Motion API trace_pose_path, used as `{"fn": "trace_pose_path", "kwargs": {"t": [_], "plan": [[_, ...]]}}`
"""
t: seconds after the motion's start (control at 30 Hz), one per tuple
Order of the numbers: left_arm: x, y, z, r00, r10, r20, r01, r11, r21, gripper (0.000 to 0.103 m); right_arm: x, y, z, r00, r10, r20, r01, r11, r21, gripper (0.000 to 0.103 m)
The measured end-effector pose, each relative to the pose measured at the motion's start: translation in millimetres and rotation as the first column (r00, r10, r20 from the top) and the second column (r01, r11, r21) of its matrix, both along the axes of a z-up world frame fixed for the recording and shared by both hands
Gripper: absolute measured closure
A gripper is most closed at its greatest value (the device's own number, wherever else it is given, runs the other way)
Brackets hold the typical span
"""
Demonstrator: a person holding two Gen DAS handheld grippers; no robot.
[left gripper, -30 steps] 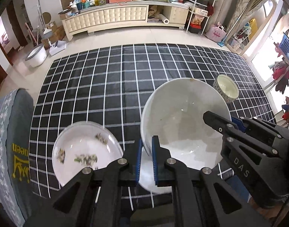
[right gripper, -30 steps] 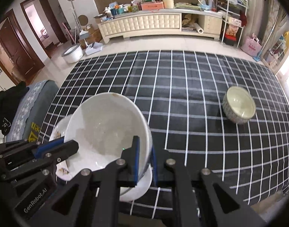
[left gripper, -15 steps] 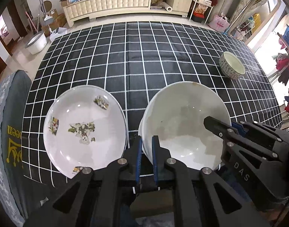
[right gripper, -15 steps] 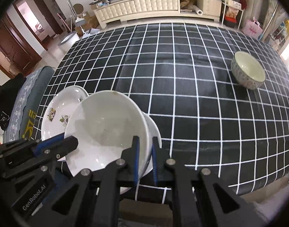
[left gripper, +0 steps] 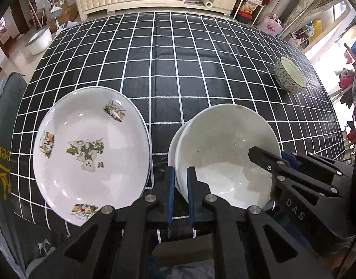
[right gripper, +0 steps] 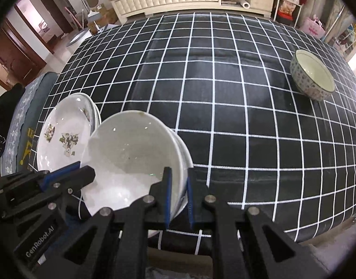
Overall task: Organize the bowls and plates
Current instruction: 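Lower the second white bowl into the first and open the left tool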
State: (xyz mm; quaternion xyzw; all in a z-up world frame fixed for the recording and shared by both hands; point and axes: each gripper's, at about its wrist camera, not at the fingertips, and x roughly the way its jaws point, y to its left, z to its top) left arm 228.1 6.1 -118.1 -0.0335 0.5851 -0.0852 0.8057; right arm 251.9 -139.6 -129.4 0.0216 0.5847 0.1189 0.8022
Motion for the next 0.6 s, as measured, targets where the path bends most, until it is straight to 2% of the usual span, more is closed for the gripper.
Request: {"fn": "trace_pose_path", "kwargs": {"t": [0.17, 0.3, 0.4, 0.43, 0.47, 0.53, 0.6], "plan": [[2.0, 0.5, -4.9, 1.0, 0.003, -0.01, -0.002, 1.0, 0.011, 0.094, 0.7, 7.4, 0.2, 0.999, 0.036, -0.001, -0.036, 0.999, -0.031, 0.087], [0.8, 3.6, -3.7, 1.0, 0.007, -0.009, -0.007, 1.0, -0.004, 0.094, 3.9, 3.0, -1.2, 0.999, 0.036, -0.029, -0.036, 0.999, 0.015, 0.081], [-0.5, 3.8, 0.0, 1.0, 0.012, 0.001, -0.012, 1.0, 0.003, 0.094, 3.7, 1.0, 0.4, 0.998, 0.036, -0.049, -0.034, 0.998, 0.044, 0.074], [-0.7, 3.5, 1.4, 1.0, 0.015, 0.003, -0.015, 1.0, 0.008, 0.094, 3.0, 0.7, 1.8, 0.998, 0.036, -0.047, -0.034, 0.999, 0.042, 0.063], [-1.2, 3.6, 2.7, 1.0, 0.018, 0.006, -0.019, 1.0, 0.012, 0.094, 1.2, -0.3, 4.8, 0.999, 0.033, -0.035, -0.032, 0.999, 0.021, 0.048], [-3.4, 2.8, 7.7, 1.0, 0.022, 0.018, -0.022, 1.0, 0.014, 0.093, -0.9, -4.3, 10.8, 1.0, 0.024, -0.005, -0.024, 1.0, 0.018, 0.04], [-7.4, 0.5, 13.6, 0.999, 0.016, 0.036, -0.017, 1.0, 0.023, 0.09, -1.4, -9.5, 15.6, 1.0, 0.017, 0.0, -0.017, 0.999, 0.027, 0.04]]}}
